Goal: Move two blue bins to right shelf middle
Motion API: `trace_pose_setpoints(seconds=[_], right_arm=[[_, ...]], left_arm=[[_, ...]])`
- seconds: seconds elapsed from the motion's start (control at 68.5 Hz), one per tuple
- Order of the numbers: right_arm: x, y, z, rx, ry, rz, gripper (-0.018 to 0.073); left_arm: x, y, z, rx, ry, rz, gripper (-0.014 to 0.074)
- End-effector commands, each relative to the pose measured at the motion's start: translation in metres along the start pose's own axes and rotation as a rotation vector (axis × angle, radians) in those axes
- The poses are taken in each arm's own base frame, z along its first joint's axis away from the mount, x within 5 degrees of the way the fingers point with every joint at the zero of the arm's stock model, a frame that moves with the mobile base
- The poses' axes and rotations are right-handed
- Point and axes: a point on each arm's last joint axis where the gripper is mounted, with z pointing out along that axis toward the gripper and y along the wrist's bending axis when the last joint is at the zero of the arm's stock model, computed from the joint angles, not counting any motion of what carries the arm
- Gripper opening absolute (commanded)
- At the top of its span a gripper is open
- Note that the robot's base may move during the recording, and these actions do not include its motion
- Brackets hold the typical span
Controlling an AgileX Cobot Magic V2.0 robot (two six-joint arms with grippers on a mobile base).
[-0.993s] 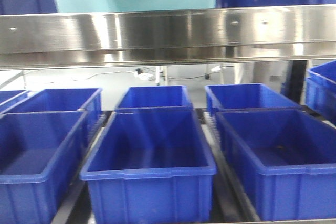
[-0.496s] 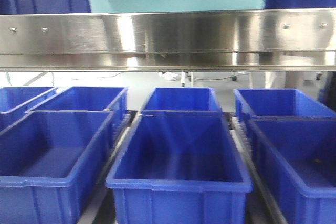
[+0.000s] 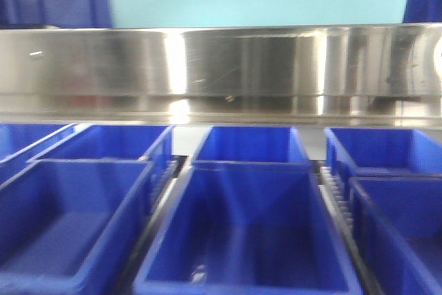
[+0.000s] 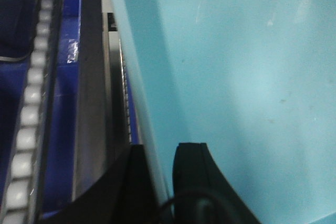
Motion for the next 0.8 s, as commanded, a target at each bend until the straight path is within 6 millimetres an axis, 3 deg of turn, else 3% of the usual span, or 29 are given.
trace_pose_setpoints(seconds=[0.0, 0.788], right_arm=[[-0.0093, 0.0028, -0.0114, -0.029, -0.089, 0.01, -0.0153], [-0.0093, 0.0028, -0.0114, -0.029, -0.089, 0.01, -0.0153]], left_arm=[[-0.0039, -0.0032, -0.009, 0.034, -0.048, 0.005, -0.0111], [-0.004, -0.0021, -0.009, 0.022, -0.05, 0.009, -0.0111]])
